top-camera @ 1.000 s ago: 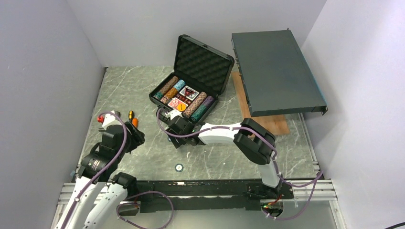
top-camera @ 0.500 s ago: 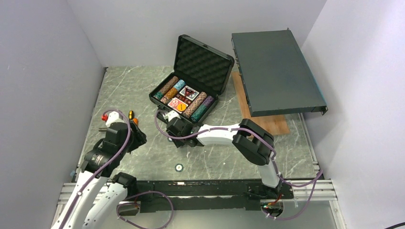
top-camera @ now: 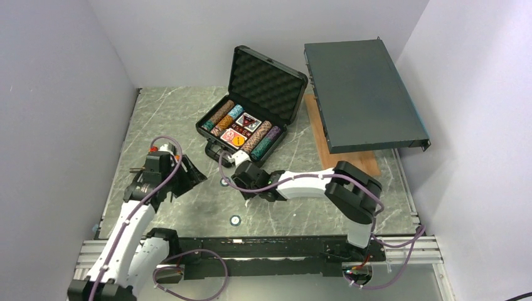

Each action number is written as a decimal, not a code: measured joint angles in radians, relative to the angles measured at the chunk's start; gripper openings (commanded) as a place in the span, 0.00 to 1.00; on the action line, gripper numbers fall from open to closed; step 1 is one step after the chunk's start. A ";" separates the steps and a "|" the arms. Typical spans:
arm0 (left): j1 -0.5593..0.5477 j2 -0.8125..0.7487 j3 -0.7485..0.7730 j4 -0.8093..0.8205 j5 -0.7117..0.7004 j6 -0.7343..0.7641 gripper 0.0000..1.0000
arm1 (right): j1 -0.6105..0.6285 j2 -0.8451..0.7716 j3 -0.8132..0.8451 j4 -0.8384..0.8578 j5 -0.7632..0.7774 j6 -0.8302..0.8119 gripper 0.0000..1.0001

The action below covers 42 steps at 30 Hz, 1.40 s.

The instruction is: Pack up texas hold em set

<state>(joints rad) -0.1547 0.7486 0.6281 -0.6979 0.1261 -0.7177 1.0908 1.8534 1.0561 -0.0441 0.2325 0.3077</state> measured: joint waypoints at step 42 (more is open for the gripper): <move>-0.145 0.669 -0.281 1.323 0.826 -0.440 0.06 | -0.035 -0.414 -0.313 0.293 -0.226 -0.084 0.15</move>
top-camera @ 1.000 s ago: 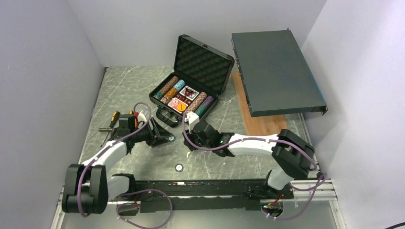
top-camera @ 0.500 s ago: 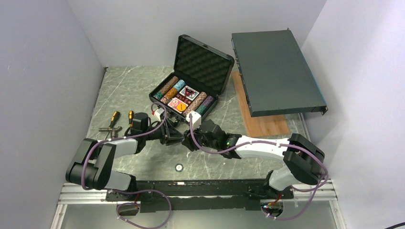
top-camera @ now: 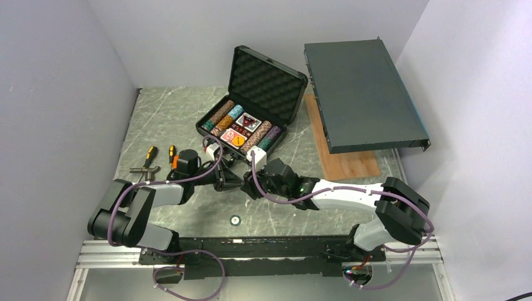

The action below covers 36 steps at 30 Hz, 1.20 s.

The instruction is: Pack up texas hold em set

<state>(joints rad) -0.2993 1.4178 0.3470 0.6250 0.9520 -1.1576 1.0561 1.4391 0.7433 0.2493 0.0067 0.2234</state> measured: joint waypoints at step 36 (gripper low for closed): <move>-0.141 0.335 0.684 -0.769 -0.687 -0.122 0.00 | -0.046 -0.570 -0.141 -0.346 0.441 0.064 0.86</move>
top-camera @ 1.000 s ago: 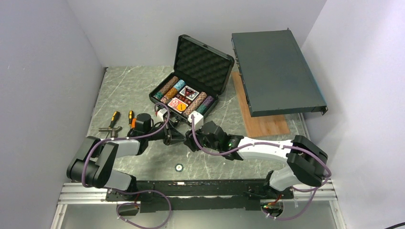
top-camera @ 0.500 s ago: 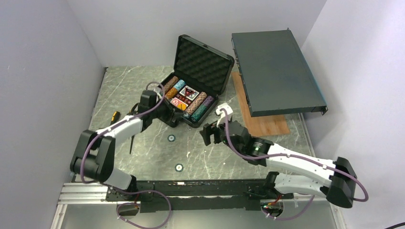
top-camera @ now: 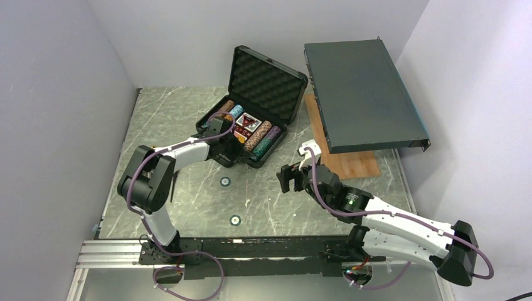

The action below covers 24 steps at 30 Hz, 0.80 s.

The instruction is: Pack up texas hold em set

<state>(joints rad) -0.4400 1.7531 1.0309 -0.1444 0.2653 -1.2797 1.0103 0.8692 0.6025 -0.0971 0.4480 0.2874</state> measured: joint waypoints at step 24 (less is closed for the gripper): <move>-0.015 -0.007 0.044 -0.055 -0.087 0.019 0.61 | -0.002 -0.029 -0.020 0.000 -0.013 0.000 0.87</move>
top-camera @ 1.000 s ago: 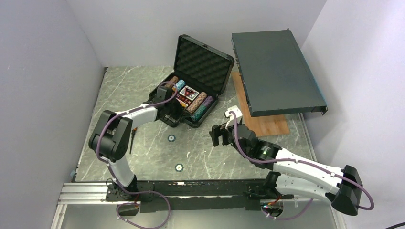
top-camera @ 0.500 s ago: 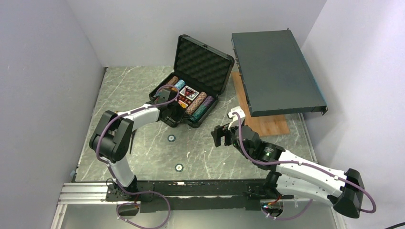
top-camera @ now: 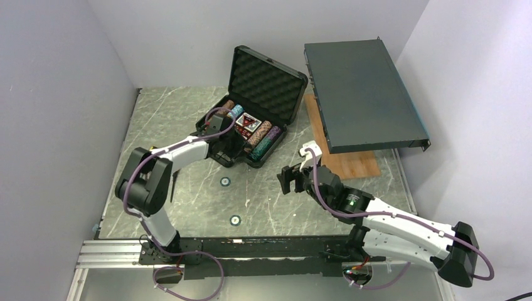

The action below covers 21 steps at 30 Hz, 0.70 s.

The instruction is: Pack up texas hold em set

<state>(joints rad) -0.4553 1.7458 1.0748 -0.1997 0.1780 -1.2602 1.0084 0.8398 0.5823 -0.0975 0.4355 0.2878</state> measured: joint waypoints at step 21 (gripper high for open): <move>0.061 -1.031 -0.410 -0.373 -0.233 0.507 0.77 | 0.165 0.773 0.405 -0.118 -0.341 0.064 0.92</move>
<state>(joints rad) -0.3939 0.7147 0.6651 -0.5724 -0.0547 -0.7532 1.1736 1.6131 0.9871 -0.2157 0.0940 0.3523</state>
